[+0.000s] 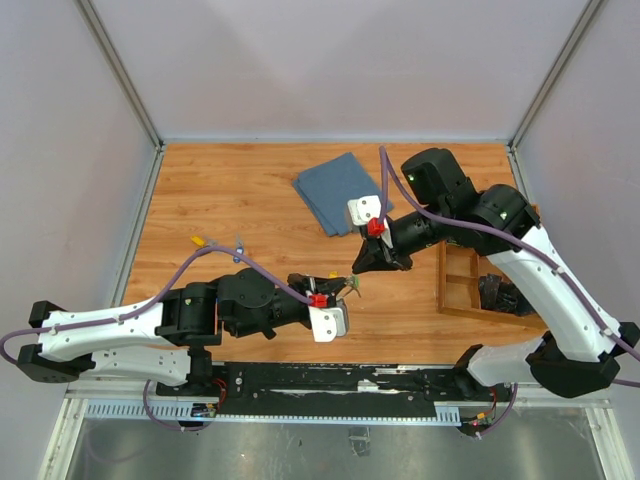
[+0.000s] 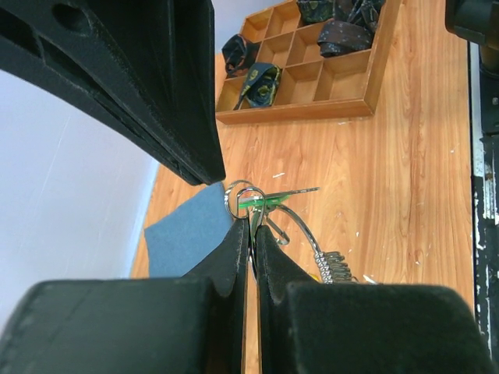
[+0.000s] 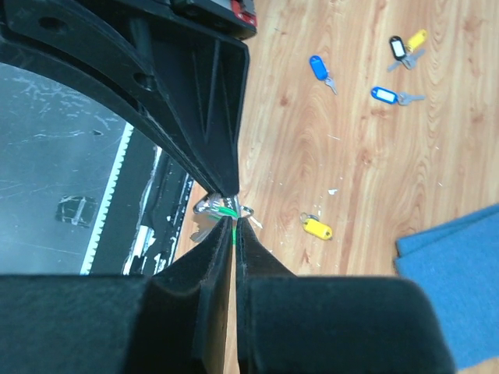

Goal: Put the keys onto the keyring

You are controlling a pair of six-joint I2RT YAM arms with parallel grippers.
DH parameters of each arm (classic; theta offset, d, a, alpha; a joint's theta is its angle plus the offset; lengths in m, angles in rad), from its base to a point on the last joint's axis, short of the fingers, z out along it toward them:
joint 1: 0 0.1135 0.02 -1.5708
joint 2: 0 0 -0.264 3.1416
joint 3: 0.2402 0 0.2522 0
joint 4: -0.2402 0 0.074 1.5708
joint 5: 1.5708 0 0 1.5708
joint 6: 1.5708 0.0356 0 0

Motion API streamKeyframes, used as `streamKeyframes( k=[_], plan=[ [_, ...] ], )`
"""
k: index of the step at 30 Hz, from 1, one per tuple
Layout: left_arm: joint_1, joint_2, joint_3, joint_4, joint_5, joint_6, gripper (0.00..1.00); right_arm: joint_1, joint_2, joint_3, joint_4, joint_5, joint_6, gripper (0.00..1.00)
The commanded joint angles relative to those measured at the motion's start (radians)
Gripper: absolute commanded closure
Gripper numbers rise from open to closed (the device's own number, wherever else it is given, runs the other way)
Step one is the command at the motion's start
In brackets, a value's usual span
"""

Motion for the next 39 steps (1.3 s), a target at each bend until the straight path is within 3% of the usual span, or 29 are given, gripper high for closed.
streamKeyframes(
  k=[1, 10, 19, 25, 31, 39],
  plan=[
    [-0.002, -0.023, -0.003, 0.056, -0.025, -0.013, 0.99, 0.016, -0.047, -0.026, 0.062, 0.118, 0.069, 0.94],
    [-0.002, -0.031, -0.012, 0.064, -0.032, -0.031, 0.99, 0.016, -0.098, -0.087, 0.149, 0.174, 0.131, 0.94],
    [-0.002, -0.017, -0.004, 0.043, -0.040, -0.019, 1.00, 0.016, -0.156, -0.143, 0.237, 0.233, 0.233, 0.72],
    [-0.002, -0.015, -0.011, 0.038, -0.050, -0.013, 0.99, -0.023, -0.209, -0.218, 0.330, 0.341, 0.515, 0.58],
    [-0.002, -0.014, -0.020, 0.043, -0.055, -0.008, 1.00, -0.192, -0.276, -0.363, 0.518, 0.192, 0.861, 0.57],
    [-0.002, 0.001, -0.025, 0.050, -0.071, -0.001, 0.99, -0.199, -0.343, -0.490, 0.734, 0.214, 1.206, 0.55]
  ],
)
